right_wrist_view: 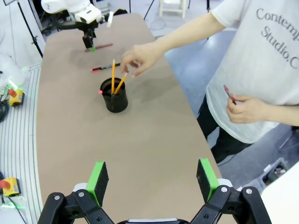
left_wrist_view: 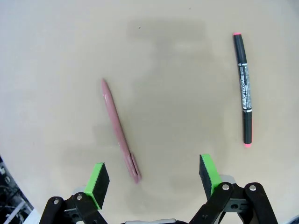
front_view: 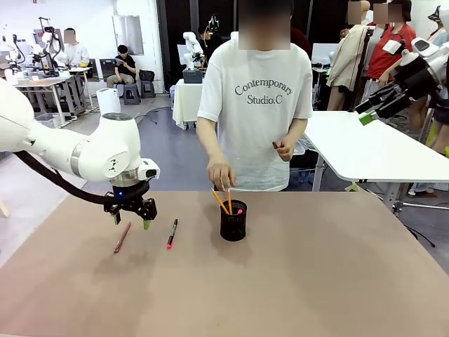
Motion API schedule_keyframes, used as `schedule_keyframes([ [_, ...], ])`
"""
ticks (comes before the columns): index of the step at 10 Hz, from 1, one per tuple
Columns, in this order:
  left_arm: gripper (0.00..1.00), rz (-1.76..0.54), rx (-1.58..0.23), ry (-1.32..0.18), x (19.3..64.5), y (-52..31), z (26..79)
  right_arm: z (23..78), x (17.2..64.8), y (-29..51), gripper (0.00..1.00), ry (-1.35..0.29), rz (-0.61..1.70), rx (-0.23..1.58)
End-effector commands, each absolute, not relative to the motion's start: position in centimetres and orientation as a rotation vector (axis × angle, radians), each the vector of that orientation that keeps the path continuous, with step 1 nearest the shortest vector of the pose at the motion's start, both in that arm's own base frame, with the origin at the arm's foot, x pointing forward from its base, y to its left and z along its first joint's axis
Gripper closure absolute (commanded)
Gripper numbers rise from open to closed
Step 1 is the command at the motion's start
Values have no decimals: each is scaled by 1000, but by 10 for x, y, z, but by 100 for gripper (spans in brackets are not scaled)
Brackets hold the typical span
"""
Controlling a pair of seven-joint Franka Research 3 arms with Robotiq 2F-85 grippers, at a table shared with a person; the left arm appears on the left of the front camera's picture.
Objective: Place the pens into the pen holder.
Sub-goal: Pick up a writing instrument from the table and place it into the Pen holder.
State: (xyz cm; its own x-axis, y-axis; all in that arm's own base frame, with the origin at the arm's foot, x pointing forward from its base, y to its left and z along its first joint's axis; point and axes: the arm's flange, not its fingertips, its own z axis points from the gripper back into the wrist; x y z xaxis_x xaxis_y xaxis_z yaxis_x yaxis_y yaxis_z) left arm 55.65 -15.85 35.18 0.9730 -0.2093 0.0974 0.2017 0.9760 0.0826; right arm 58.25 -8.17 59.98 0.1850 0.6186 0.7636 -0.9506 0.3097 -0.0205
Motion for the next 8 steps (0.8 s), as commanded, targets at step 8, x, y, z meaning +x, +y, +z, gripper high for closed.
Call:
schedule_keyframes([
  [8,0,-299,16,-168,580,-128,344,601,581,-82,0,-765,1188,526],
])
